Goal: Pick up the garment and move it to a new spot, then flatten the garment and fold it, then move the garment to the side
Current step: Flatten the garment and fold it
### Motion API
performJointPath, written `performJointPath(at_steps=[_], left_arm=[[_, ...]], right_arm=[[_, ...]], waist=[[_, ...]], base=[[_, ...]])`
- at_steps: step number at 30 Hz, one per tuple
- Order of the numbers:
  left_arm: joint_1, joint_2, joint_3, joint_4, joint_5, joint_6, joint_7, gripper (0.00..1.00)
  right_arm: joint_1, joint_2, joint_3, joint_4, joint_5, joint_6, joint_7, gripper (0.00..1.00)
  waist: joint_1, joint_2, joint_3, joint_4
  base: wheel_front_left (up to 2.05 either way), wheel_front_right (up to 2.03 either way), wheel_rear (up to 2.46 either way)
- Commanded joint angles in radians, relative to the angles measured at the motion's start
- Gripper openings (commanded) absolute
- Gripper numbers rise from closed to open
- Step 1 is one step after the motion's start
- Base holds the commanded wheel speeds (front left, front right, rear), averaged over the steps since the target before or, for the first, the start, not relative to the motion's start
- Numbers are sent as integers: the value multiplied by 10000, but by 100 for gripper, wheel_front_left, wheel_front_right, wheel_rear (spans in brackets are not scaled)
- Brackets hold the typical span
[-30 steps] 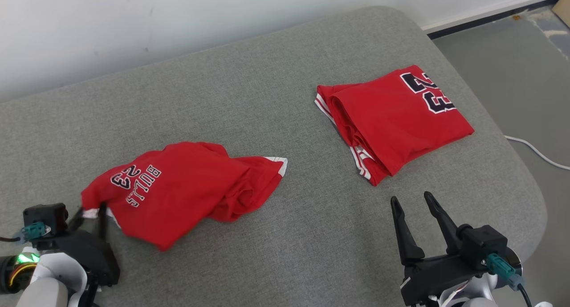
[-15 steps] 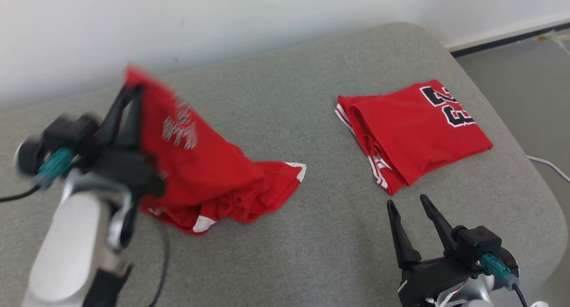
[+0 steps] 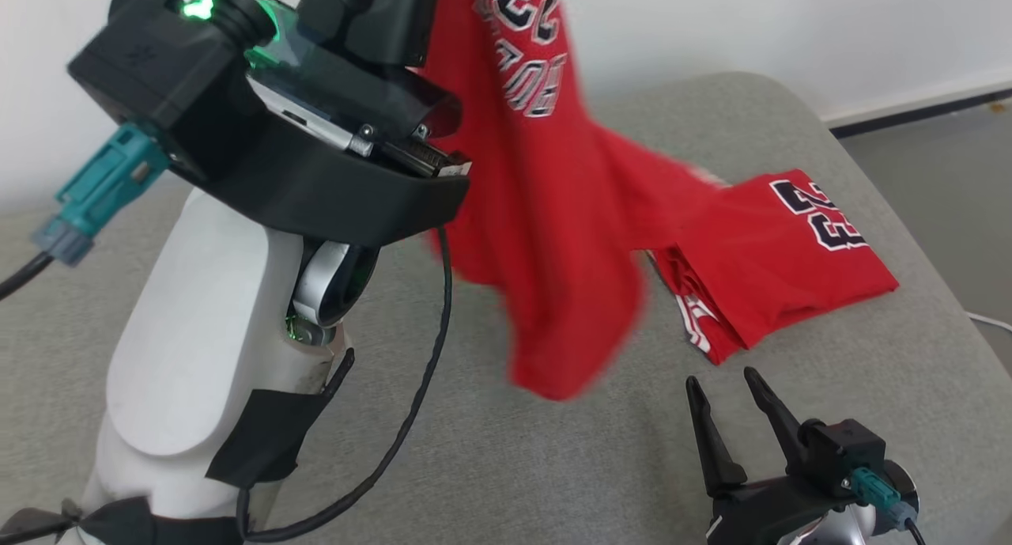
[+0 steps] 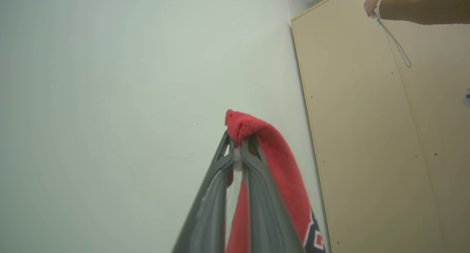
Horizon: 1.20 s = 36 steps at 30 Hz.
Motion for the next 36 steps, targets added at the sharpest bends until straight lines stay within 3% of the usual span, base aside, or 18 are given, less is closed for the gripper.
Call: performJointPath(at_steps=[1,7,9,16,17,18,19,24,30,33,36], left_arm=[[-114,-7,49,-147,-33,62,-9,0],[1217,292,582,135,-413,661,228,0],[2501,698,1070,856,-560,1096,157,0],[4823,1451,2091,3392,-953,1712,-396,0],[4989,1507,2230,3747,-985,1817,-479,13],[5155,1592,2307,4106,-933,1900,-518,75],[5303,1632,2417,4432,-949,2046,-557,100],[5666,1914,2868,5319,-1055,2460,-708,100],[6016,2283,3223,5463,-791,3369,-802,100],[5904,2252,2515,4633,-479,2668,-780,100],[5523,2045,1009,3704,255,1797,-266,100]], right_arm=[[107,1,11,28,83,-23,-49,100],[223,4,0,23,48,-23,-20,100],[242,2,106,2,44,-23,53,100],[166,2,137,-68,-30,-23,121,100],[151,2,145,-71,-43,-23,133,100],[132,2,160,-70,-44,-23,144,100],[119,-1,174,-63,-46,-23,151,100],[105,2,196,-70,-15,-23,136,100],[200,2,94,-68,41,-23,81,100],[209,1,78,-36,96,-23,25,100],[155,4,141,10,109,-23,8,100]], waist=[[1,-1,-176,276],[1,-1,-365,1027],[1,-1,-392,1324],[1,-1,-304,1604],[1,-1,-292,1608],[1,-1,-284,1602],[1,-1,-278,1594],[1,-1,-233,1526],[1,-1,-150,1453],[1,-1,-100,1429],[1,-1,-39,1351]], base=[[0,0,0],[0,0,0],[0,0,0],[0,0,0],[0,0,0],[0,0,0],[0,0,0],[0,0,0],[0,0,0],[0,0,0],[0,0,0]])
